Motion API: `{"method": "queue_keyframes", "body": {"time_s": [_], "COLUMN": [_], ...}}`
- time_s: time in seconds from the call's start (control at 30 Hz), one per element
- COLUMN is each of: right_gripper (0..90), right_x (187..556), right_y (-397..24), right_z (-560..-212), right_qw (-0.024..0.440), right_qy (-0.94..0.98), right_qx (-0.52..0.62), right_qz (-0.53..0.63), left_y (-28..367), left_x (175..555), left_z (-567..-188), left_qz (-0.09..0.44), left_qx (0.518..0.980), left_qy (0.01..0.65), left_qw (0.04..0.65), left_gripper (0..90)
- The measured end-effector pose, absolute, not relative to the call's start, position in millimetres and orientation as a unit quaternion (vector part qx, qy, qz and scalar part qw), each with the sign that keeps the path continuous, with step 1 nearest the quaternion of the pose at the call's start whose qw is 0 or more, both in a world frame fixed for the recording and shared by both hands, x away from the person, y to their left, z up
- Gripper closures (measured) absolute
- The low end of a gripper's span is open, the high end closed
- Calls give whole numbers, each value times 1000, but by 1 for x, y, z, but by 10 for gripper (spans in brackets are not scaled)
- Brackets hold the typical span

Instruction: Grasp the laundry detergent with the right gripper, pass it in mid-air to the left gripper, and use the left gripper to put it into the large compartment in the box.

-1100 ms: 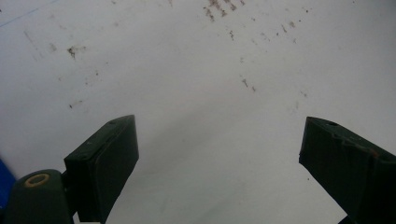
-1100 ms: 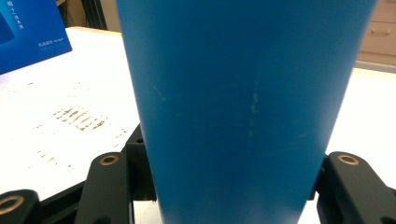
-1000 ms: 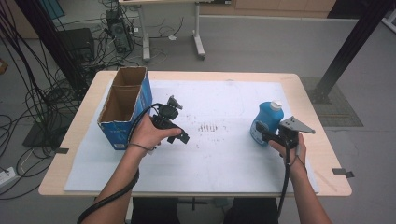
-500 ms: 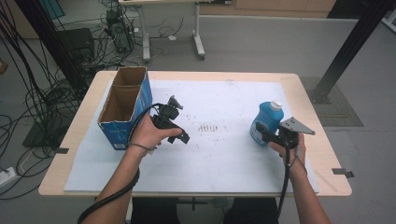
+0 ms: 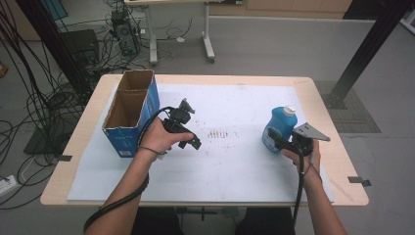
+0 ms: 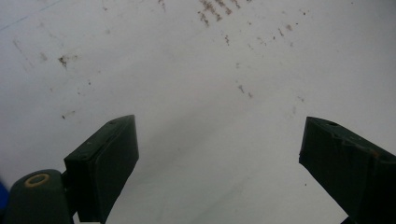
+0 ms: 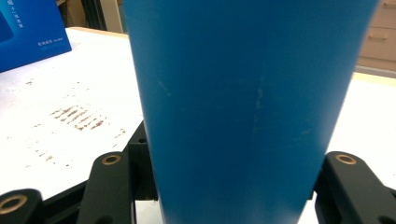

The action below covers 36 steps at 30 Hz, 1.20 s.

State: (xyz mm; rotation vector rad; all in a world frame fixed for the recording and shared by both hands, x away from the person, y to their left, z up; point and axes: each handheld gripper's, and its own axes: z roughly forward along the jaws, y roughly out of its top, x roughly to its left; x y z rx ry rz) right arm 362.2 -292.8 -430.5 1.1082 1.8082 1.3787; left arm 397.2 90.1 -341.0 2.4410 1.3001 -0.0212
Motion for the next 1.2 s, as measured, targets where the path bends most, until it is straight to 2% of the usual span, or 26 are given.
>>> {"method": "queue_keyframes", "body": {"time_s": [1.2], "right_gripper": [434], "right_x": [362], "right_y": [-293], "right_z": [-432], "right_qw": [306], "right_qy": [678], "right_qx": [417], "right_qz": [522], "left_y": [86], "left_x": [386], "left_z": [-340], "left_qz": [9], "left_qx": [864], "left_qy": [466], "left_qw": [191], "left_gripper": [117]}}
